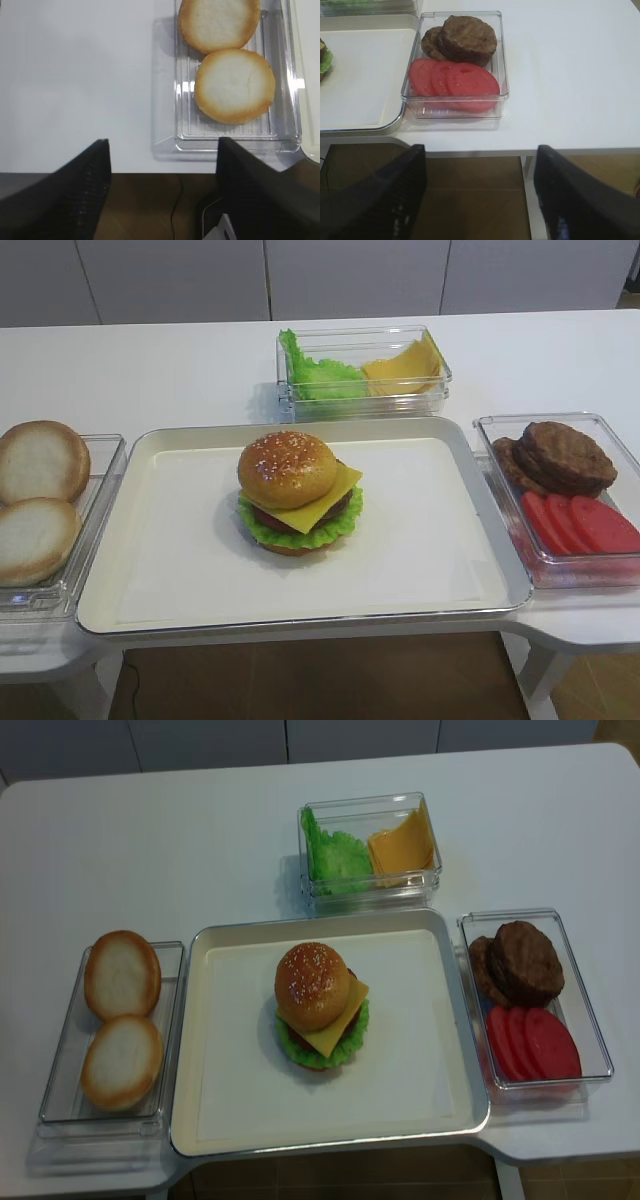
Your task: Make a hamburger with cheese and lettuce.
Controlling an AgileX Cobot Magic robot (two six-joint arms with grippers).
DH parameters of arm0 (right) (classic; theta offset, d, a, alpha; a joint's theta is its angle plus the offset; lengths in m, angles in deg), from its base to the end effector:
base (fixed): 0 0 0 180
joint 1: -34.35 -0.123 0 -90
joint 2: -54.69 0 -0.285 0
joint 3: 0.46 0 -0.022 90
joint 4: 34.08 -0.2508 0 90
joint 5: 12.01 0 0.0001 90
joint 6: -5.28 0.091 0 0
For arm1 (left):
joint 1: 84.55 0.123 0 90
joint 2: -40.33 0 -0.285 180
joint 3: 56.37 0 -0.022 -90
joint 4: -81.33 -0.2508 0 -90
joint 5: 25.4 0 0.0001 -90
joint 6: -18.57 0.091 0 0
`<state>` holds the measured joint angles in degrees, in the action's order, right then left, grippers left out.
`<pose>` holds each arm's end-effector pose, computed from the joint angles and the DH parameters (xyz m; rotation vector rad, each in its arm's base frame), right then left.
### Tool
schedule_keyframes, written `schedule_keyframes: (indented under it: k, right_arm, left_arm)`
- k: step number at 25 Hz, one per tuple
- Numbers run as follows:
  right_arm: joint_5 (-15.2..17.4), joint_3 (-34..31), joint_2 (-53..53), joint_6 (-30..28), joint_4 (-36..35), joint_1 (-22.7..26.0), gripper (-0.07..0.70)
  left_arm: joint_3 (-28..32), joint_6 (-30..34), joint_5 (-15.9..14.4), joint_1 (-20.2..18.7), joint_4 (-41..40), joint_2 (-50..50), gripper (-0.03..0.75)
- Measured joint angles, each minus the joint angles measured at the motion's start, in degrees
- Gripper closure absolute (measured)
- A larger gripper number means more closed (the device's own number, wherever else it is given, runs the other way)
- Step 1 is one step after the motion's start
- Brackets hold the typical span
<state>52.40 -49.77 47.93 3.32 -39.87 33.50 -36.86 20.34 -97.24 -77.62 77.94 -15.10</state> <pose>-0.0092 0.0081 0.2689 -0.0604 2.0994 0.1104 0.1230 0.0201 0.3681 -0.1133 2.5623 0.1370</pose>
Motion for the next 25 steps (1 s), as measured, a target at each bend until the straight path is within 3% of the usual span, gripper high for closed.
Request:
schedule_keyframes:
  k: [15, 25]
  right_arm:
    - [0.00, 0.00, 0.00, 0.00, 0.00, 0.00, 0.123]
    - [0.00, 0.00, 0.00, 0.00, 0.00, 0.00, 0.123]
  left_arm:
    - [16.74, -1.77, -0.92, 0.12, 2.72, 34.30, 0.228]
    - [21.13, -1.77, -1.65, 0.12, 5.71, 48.73, 0.230]
